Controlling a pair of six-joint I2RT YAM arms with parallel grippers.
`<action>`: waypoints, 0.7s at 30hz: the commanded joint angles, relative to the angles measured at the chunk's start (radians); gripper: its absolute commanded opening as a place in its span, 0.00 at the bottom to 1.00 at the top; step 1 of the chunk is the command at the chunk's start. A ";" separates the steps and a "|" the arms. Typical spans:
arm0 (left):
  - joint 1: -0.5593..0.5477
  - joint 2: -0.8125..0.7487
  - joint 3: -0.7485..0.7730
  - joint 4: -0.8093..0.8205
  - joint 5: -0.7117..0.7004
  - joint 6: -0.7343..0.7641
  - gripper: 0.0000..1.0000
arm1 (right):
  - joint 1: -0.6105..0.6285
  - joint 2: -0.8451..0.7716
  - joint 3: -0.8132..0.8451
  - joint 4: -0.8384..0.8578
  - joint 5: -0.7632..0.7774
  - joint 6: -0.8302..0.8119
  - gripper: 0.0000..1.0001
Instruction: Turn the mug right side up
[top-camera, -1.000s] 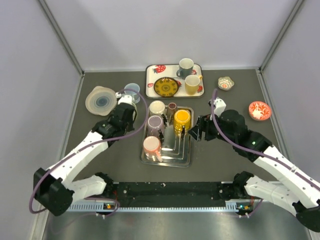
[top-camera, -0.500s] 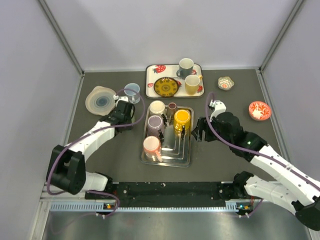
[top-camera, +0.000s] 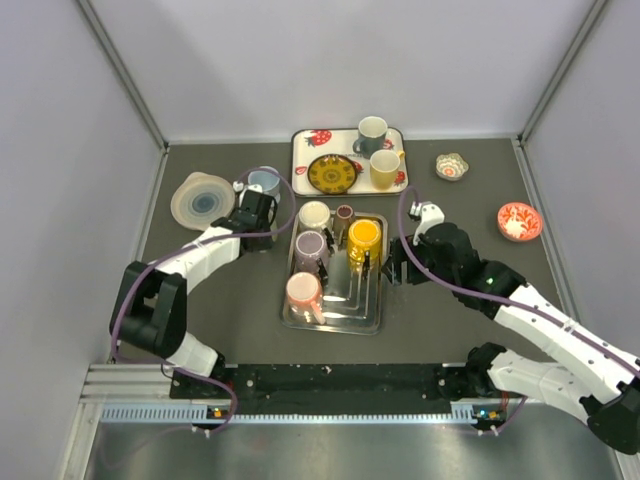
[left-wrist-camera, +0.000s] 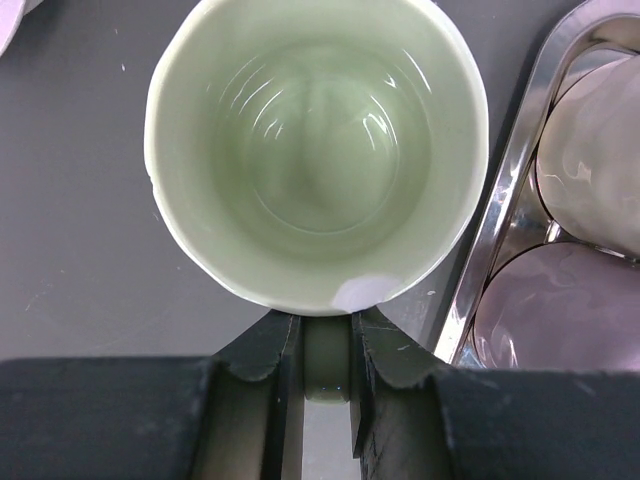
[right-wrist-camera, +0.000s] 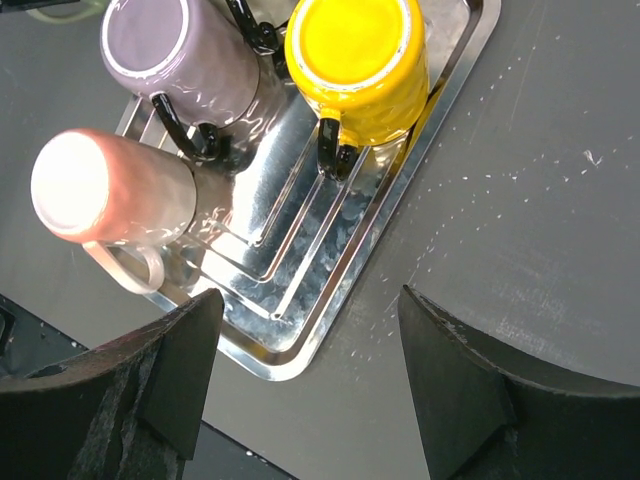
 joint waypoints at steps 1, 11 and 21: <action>0.008 -0.002 0.040 0.033 0.012 -0.027 0.17 | 0.006 0.002 0.034 0.011 -0.014 -0.026 0.71; 0.008 -0.149 -0.001 -0.049 -0.035 -0.044 0.65 | 0.007 0.020 0.056 0.000 -0.015 -0.031 0.72; -0.018 -0.533 -0.089 -0.149 0.041 -0.063 0.73 | 0.013 0.147 0.109 0.008 0.064 -0.031 0.71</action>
